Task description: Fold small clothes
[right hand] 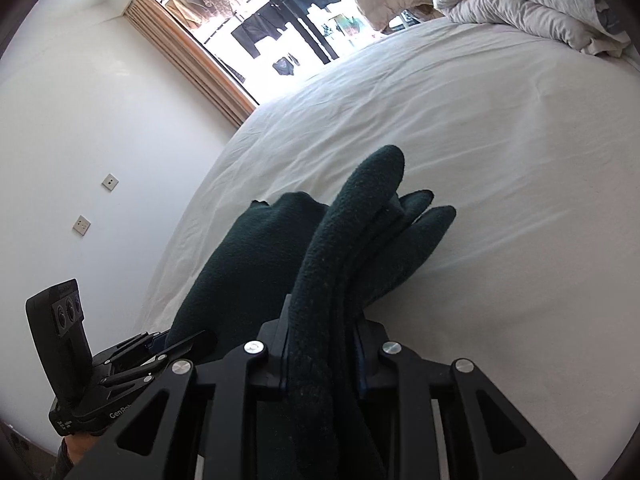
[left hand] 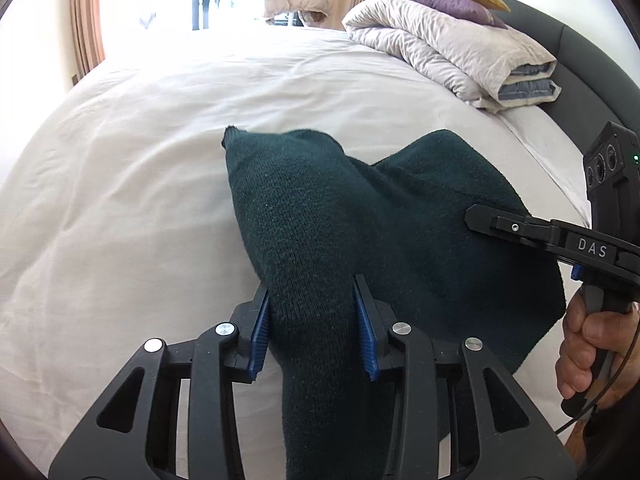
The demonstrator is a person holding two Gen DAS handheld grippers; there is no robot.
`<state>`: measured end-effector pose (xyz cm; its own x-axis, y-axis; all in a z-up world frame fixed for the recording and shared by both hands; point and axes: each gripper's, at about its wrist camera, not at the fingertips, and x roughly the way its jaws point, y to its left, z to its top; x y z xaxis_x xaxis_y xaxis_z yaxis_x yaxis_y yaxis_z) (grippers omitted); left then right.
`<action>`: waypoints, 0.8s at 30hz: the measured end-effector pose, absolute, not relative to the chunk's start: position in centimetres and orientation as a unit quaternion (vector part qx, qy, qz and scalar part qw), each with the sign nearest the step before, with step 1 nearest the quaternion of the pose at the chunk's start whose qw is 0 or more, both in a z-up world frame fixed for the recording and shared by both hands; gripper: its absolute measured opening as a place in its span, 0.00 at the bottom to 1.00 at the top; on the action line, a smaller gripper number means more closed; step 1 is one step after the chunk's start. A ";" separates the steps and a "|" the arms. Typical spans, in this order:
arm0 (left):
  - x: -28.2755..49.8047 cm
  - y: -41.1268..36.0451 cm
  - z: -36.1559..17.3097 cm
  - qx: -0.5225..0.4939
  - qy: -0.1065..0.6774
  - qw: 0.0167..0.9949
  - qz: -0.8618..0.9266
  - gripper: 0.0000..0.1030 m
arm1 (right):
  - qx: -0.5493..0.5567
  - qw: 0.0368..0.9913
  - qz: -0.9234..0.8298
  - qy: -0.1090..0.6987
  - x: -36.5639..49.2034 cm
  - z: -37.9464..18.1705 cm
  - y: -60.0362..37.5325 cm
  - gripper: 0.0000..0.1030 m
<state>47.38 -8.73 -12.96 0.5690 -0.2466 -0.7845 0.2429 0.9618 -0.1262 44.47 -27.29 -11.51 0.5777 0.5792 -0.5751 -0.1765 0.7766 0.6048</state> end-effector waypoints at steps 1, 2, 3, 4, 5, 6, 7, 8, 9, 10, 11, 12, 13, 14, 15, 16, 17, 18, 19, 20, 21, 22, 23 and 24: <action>47.4 -8.2 -12.9 0.000 0.441 0.888 -0.132 0.34 | 0.250 0.851 0.224 0.404 44.7 -11.7 -26.8 0.24; 47.5 -7.7 -13.0 0.002 0.442 0.888 -0.127 0.34 | 0.253 0.847 0.225 0.409 45.0 -12.2 -26.5 0.24; 47.7 -7.2 -13.5 0.001 0.447 0.886 -0.122 0.34 | 0.257 0.842 0.222 0.419 45.4 -13.2 -26.2 0.24; 47.9 -6.8 -14.1 -0.002 0.456 0.882 -0.119 0.34 | 0.262 0.837 0.216 0.430 45.7 -14.3 -26.1 0.25; 48.1 -6.4 -15.2 -0.007 0.469 0.875 -0.118 0.34 | 0.267 0.832 0.206 0.440 45.7 -15.3 -26.2 0.25; 48.3 -6.3 -16.0 -0.010 0.477 0.871 -0.117 0.35 | 0.275 0.828 0.196 0.448 45.7 -16.6 -26.5 0.25; 48.3 -6.1 -16.8 -0.010 0.479 0.870 -0.115 0.36 | 0.291 0.819 0.192 0.457 45.5 -17.7 -27.0 0.27; 48.1 -6.0 -17.3 -0.012 0.476 0.872 -0.115 0.39 | 0.309 0.809 0.189 0.463 45.5 -18.9 -27.7 0.34; 48.1 -6.0 -17.6 -0.015 0.473 0.873 -0.115 0.42 | 0.321 0.806 0.186 0.461 45.3 -19.7 -28.3 0.39; 48.2 -6.1 -17.7 -0.018 0.472 0.874 -0.115 0.47 | 0.333 0.805 0.193 0.452 45.0 -20.2 -28.9 0.42; 48.2 -6.1 -17.8 -0.021 0.470 0.875 -0.114 0.50 | 0.342 0.802 0.197 0.449 44.9 -20.4 -29.2 0.42; 48.3 -6.0 -17.9 -0.027 0.469 0.876 -0.112 0.54 | 0.346 0.800 0.197 0.450 44.8 -20.4 -29.3 0.43; 48.4 -5.8 -18.1 -0.034 0.469 0.875 -0.112 0.56 | 0.347 0.799 0.194 0.452 44.7 -20.2 -29.4 0.46; 48.3 -5.4 -18.2 -0.043 0.468 0.875 -0.113 0.56 | 0.345 0.801 0.185 0.452 44.4 -19.8 -29.5 0.50; 48.1 -4.7 -18.2 -0.049 0.468 0.875 -0.112 0.56 | 0.340 0.807 0.177 0.448 43.9 -19.2 -29.6 0.52; 47.8 -4.5 -18.0 -0.050 0.468 0.876 -0.109 0.56 | 0.332 0.816 0.173 0.441 43.2 -18.4 -29.7 0.53; 47.4 -4.5 -17.6 -0.047 0.465 0.878 -0.106 0.56 | 0.320 0.826 0.171 0.432 42.3 -17.4 -29.8 0.53; 46.8 -4.6 -17.2 -0.040 0.460 0.881 -0.101 0.56 | 0.307 0.836 0.167 0.423 41.3 -16.3 -29.7 0.53; 46.0 -4.6 -16.5 -0.032 0.453 0.886 -0.095 0.56 | 0.293 0.846 0.163 0.414 40.3 -15.2 -29.6 0.53; 45.4 -4.6 -15.9 -0.027 0.446 0.890 -0.091 0.56 | 0.277 0.857 0.160 0.405 39.2 -14.1 -29.1 0.56; 44.2 -4.6 -15.3 -0.026 0.440 0.893 -0.089 0.56 | 0.259 0.867 0.155 0.397 37.9 -13.0 -28.8 0.57; 42.9 -4.4 -14.5 -0.024 0.431 0.898 -0.085 0.61 | 0.239 0.878 0.150 0.388 36.6 -11.9 -28.2 0.61; 41.5 -4.3 -13.7 -0.021 0.417 0.905 -0.077 0.64 | 0.217 0.888 0.145 0.378 35.1 -10.8 -27.7 0.64; 39.8 -4.1 -12.9 -0.018 0.404 0.912 -0.069 0.71 | 0.194 0.899 0.141 0.367 33.4 -9.6 -27.1 0.66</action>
